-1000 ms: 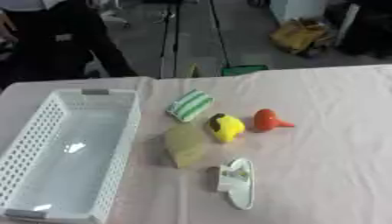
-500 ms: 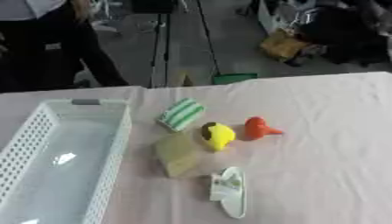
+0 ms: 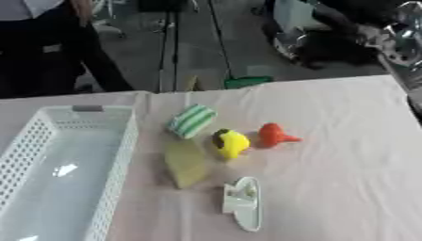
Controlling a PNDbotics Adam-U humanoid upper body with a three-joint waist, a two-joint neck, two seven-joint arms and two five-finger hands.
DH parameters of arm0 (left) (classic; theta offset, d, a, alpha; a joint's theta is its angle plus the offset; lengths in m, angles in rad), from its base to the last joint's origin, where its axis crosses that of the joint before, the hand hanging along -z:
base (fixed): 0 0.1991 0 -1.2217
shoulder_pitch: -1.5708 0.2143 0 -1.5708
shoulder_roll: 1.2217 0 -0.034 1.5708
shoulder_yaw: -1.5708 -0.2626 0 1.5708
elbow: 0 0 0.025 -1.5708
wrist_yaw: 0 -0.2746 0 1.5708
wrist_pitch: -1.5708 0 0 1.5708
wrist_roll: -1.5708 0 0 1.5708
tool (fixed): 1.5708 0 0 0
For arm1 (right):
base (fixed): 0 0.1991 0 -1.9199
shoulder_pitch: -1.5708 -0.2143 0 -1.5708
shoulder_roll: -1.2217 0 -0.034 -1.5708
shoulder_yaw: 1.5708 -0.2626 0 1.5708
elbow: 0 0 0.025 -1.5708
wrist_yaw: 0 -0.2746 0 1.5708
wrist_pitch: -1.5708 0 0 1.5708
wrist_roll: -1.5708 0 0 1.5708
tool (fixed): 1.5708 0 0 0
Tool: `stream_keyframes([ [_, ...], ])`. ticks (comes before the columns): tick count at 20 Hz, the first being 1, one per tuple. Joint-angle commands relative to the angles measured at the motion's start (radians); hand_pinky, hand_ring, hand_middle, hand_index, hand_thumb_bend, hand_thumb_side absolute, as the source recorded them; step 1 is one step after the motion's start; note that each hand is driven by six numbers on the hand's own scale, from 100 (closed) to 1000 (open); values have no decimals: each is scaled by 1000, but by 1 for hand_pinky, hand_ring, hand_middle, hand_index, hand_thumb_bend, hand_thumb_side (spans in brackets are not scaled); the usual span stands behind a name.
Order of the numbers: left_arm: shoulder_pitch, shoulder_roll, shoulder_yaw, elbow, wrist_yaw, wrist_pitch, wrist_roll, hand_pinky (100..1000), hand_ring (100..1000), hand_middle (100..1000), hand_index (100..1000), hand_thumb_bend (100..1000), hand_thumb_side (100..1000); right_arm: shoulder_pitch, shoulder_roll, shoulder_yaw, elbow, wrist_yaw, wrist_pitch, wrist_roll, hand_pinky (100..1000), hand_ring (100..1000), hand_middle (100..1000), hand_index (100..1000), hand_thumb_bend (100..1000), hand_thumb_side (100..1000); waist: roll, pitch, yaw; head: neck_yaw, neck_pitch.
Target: Pick up objects on the table and place them in the box.
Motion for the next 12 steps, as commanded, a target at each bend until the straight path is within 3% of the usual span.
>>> stream_keyframes([
  [1, -10, 14, 3, -9, 4, -3, -4, 1000, 992, 944, 983, 100, 1000, -26, -3, 19, 61, 29, -30, 17, 937, 961, 907, 975, 358, 1000, -1, -16, 3, -8, -1],
  [2, -10, 13, 3, -9, 4, -4, -4, 1000, 992, 944, 983, 100, 1000, -27, 1, 26, 80, 35, -40, 24, 937, 961, 908, 975, 340, 1000, -1, -15, 4, -10, -2],
  [4, -8, 11, 3, -9, 4, -7, -4, 1000, 992, 943, 983, 100, 1000, -26, 7, 36, 111, 47, -56, 38, 943, 969, 916, 991, 401, 1000, -2, -14, 4, -13, -3],
  [5, -7, 10, 3, -9, 4, -9, -3, 1000, 992, 943, 982, 100, 1000, -25, 9, 38, 125, 51, -62, 47, 949, 979, 915, 999, 499, 961, -2, -13, 5, -13, -3],
  [6, -5, 9, 2, -9, 4, -11, -3, 1000, 992, 943, 982, 100, 1000, -22, 11, 42, 140, 54, -68, 58, 949, 979, 918, 999, 468, 1000, -2, -13, 5, -14, -1],
  [12, 1, 4, 2, -9, 3, -16, -4, 1000, 990, 934, 978, 100, 1000, -8, 17, 53, 210, 57, -104, 120, 967, 996, 929, 1000, 556, 1000, -1, -12, 6, -14, -2],
])
